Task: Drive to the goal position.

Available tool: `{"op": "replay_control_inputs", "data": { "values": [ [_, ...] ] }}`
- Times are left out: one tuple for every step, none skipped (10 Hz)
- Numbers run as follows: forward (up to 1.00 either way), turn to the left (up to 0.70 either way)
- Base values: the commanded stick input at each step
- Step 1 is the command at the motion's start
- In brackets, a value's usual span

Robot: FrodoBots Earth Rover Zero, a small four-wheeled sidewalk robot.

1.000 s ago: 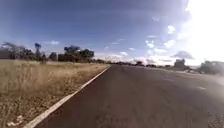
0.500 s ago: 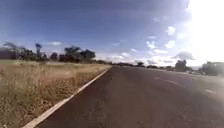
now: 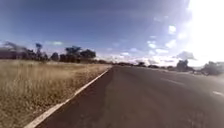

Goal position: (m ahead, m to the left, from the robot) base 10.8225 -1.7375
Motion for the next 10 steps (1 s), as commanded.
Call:
{"op": "replay_control_inputs", "data": {
  "values": [
    [0.5,0.0],
    [0.5,0.0],
    [0.5,0.0],
    [0.5,0.0],
    [0.5,0.0],
    [0.5,0.0],
    [0.5,0.0],
    [0.5,0.0],
    [0.5,0.0],
    [0.5,0.0]
  ]
}}
